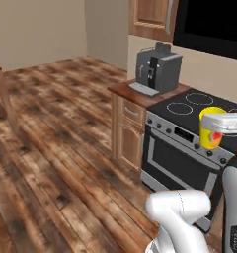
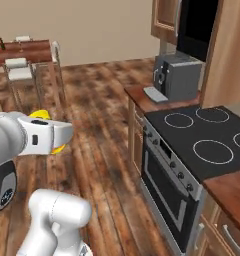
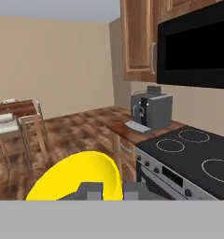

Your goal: Open the cabinet directly in front. Then move the beer and the cup to the dining counter with the candle on it.

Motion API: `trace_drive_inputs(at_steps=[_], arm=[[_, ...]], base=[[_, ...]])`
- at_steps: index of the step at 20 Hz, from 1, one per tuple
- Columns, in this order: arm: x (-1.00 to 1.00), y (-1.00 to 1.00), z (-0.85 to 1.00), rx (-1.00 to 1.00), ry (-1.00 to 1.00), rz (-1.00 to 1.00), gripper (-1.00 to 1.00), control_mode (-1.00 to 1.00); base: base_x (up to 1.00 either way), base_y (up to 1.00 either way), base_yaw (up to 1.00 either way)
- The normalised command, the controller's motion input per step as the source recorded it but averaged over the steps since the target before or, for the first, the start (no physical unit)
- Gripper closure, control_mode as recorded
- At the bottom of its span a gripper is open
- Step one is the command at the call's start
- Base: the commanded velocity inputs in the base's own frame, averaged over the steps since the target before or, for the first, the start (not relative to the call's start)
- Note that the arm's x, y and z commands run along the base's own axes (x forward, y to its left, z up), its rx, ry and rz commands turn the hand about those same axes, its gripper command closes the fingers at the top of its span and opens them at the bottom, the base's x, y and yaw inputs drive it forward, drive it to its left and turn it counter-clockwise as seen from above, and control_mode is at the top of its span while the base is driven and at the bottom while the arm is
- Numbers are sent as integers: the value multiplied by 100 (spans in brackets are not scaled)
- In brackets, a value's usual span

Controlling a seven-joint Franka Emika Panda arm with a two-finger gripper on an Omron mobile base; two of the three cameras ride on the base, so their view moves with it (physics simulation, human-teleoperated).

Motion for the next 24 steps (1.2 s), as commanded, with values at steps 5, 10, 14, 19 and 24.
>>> trace_drive_inputs(at_steps=[5, 10, 14, 19, 24], arm=[[0, 0, 0, 0, 0, 0, 100, 100], [0, 0, 0, 0, 0, 0, 100, 100], [0, 0, 0, 0, 0, 0, 100, 100], [0, 0, 0, 0, 0, 0, 100, 100], [0, 0, 0, 0, 0, 0, 100, 100]], base=[[0, 27, 91], [-3, 33, 44], [13, 2, 0], [94, 0, 0], [100, 8, 0]])
